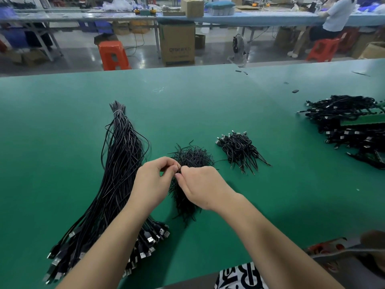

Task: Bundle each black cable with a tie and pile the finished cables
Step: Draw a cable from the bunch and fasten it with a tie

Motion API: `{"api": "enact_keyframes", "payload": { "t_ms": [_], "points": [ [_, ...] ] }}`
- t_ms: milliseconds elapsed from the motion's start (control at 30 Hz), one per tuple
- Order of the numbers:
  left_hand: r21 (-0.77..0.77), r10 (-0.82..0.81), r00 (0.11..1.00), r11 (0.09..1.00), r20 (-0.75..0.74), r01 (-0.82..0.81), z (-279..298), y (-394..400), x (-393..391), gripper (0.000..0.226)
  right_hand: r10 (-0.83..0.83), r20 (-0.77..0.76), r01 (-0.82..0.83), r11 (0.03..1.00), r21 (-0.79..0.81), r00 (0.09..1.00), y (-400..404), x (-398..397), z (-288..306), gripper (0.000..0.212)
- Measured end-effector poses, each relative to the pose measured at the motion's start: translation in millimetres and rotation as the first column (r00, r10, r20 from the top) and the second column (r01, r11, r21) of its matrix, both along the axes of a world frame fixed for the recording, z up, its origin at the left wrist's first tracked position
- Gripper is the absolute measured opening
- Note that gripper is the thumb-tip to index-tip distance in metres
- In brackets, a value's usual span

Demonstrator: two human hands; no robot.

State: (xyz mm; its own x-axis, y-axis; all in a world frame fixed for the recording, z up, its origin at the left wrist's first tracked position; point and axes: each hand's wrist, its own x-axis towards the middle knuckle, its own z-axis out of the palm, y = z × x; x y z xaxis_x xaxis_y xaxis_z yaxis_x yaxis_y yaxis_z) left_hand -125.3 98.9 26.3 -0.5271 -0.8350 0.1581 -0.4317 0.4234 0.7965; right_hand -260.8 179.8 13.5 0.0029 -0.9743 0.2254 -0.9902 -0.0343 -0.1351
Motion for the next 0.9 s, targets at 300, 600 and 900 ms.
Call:
{"api": "enact_keyframes", "payload": {
  "t_ms": [300,600,900],
  "points": [
    [0.004,0.075,0.995,0.997,0.061,-0.075,-6.8,-10.9,4.1,0.015,0.053,-0.120,-0.042,0.994,0.096,0.991,-5.6,-0.6,-6.5,0.041],
    [-0.013,-0.039,0.993,0.999,0.113,0.041,4.8,-9.0,2.9,0.020,-0.005,-0.149,0.012,0.999,0.047,0.989,-7.9,6.4,2.7,0.029],
    [-0.182,0.009,0.981,0.983,0.192,0.027,11.5,-0.7,1.6,0.009,-0.113,-0.230,0.108,0.994,-0.035,0.967,-7.2,8.3,-11.4,0.020]
  ]
}}
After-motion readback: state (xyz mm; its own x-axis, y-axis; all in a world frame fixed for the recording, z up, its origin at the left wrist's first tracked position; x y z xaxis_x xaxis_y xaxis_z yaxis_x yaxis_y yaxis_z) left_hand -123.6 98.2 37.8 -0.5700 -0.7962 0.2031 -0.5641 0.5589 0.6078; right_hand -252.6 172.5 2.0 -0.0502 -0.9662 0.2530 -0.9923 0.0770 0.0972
